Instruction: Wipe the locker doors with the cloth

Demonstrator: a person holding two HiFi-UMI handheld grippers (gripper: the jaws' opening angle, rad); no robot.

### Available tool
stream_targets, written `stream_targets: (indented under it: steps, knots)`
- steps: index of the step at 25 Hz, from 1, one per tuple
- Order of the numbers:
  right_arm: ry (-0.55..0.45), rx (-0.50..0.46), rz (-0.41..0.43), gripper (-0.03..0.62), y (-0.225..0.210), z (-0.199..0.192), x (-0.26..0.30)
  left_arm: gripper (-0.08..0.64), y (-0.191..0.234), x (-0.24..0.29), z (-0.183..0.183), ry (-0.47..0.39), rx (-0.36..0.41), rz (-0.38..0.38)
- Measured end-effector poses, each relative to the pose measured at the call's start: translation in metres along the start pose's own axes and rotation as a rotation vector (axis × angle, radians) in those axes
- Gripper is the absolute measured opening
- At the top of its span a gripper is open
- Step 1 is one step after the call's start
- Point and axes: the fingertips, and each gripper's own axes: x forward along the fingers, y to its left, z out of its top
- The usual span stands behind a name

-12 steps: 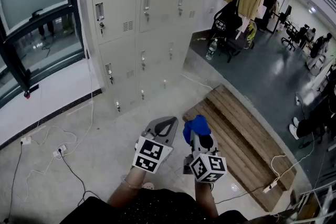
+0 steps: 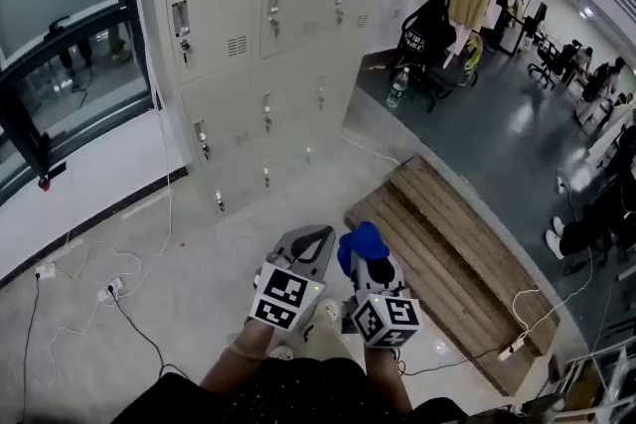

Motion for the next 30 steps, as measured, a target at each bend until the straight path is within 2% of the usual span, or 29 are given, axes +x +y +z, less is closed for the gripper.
stream_targets:
  steps: [7,13,23,30]
  knots:
    - [0.04,0.006,0.039,0.087,-0.016,-0.003,0.057,0.006,0.038,0.039,-0.008,0.023,-0.024,0.038]
    - [0.046,0.029,0.079,0.087,-0.044,0.011,0.13,0.006,0.081,0.099,-0.006,0.047,-0.02,0.075]
    - [0.08,0.065,0.115,0.087,-0.125,0.032,0.25,0.006,0.137,0.22,0.001,0.081,-0.058,0.125]
    - [0.1,0.068,0.154,0.087,-0.161,0.034,0.3,0.006,0.161,0.28,-0.003,0.087,-0.09,0.181]
